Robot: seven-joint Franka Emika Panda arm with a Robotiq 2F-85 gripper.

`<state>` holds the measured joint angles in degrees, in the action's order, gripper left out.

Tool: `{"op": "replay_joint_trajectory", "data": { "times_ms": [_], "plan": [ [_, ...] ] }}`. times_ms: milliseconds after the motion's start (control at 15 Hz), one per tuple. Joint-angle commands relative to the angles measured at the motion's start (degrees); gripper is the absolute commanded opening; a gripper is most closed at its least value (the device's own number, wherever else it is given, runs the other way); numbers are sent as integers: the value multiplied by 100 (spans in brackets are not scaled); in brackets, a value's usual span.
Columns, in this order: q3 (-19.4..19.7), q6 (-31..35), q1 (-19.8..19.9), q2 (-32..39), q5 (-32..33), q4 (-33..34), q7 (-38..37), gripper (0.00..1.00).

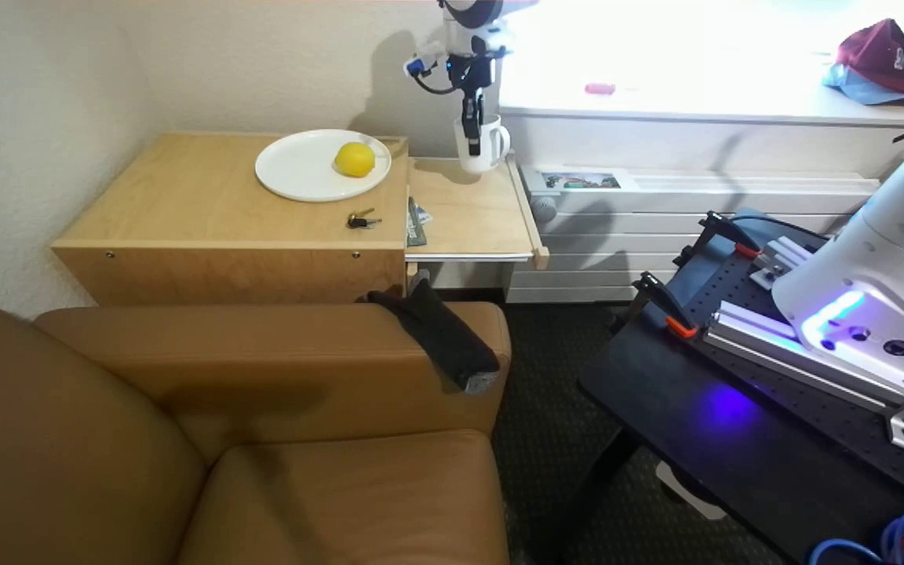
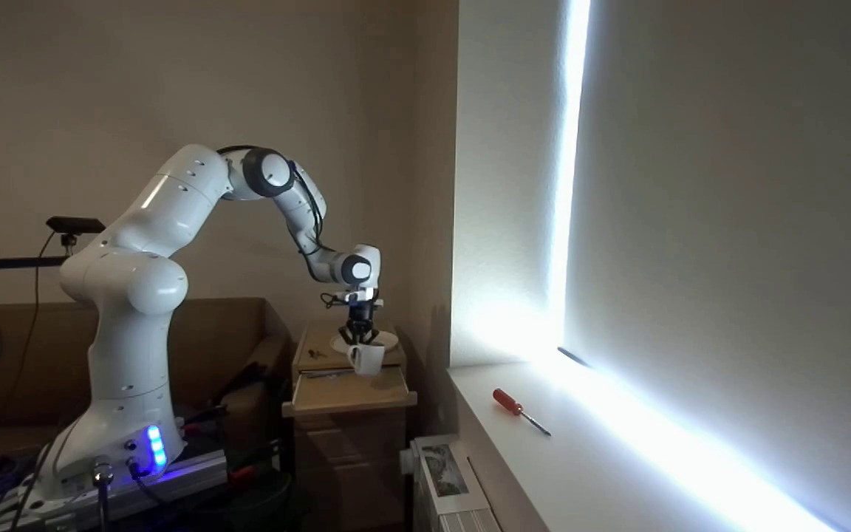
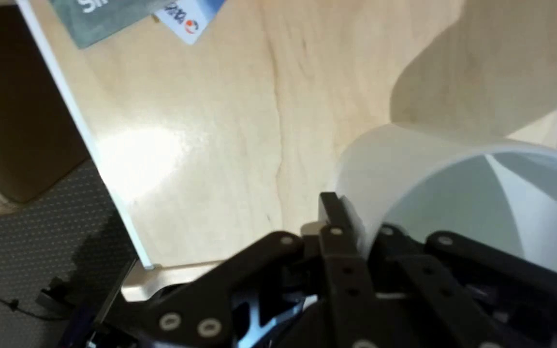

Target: Put the white mug on the nightstand shelf, place the mug on the top of the night stand

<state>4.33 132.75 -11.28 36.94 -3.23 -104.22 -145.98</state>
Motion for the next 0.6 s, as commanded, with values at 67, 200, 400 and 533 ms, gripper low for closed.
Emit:
{"op": "replay_joint_trajectory", "data": {
  "times_ms": [67,200,400,533],
  "plan": [
    [226,1226,-43,207,-440,-369,-482,1],
    [599,1653,-361,350,-845,-430,-353,1],
    [734,2270,-516,478,-1326,-536,-333,1],
    [696,2529,-541,508,-1654,-568,-335,1]
  ]
}}
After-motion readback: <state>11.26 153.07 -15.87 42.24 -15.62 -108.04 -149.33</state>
